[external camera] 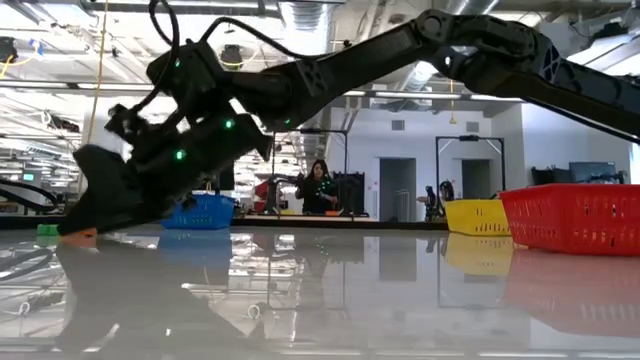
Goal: Sort Halloween decoration
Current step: Put the orange skeleton toy into the red bin
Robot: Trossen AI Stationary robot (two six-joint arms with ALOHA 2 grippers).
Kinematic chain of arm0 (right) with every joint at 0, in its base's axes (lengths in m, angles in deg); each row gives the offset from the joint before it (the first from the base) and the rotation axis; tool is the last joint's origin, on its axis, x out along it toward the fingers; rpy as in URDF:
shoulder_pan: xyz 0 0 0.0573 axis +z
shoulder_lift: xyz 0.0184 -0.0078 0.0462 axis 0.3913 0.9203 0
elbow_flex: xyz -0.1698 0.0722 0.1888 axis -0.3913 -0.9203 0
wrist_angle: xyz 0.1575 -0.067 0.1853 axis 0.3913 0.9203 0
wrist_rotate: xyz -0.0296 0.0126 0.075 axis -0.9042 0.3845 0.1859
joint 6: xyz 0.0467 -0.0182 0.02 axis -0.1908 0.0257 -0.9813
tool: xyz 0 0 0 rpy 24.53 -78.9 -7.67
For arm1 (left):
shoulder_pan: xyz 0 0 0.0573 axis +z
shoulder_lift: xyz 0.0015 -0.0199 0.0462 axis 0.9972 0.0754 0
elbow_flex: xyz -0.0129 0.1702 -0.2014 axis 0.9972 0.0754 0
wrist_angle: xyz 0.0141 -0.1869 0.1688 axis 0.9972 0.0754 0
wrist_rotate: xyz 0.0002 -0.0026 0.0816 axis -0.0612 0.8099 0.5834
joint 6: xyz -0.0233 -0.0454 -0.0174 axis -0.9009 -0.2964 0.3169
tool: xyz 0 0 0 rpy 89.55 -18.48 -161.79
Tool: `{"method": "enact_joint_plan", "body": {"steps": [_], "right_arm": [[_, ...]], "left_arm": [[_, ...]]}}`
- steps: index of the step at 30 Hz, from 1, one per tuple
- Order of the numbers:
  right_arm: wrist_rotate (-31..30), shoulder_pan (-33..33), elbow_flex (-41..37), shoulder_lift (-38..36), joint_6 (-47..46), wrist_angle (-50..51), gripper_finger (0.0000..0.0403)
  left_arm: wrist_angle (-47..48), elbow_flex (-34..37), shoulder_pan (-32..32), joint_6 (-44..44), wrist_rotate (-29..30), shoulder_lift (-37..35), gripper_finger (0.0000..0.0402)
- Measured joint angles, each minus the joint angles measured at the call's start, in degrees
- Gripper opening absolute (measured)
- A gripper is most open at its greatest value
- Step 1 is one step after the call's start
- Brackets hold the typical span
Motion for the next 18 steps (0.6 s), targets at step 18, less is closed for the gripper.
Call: {"method": "enact_joint_plan", "body": {"steps": [18], "right_arm": [[-2.3, -1.2, 0.1, 2.5, -2.8, -4.0, 0.0215]], "left_arm": [[0.0, 0.0, 0.0, -2.2, 0.7, 0.1, 0.0174]]}}
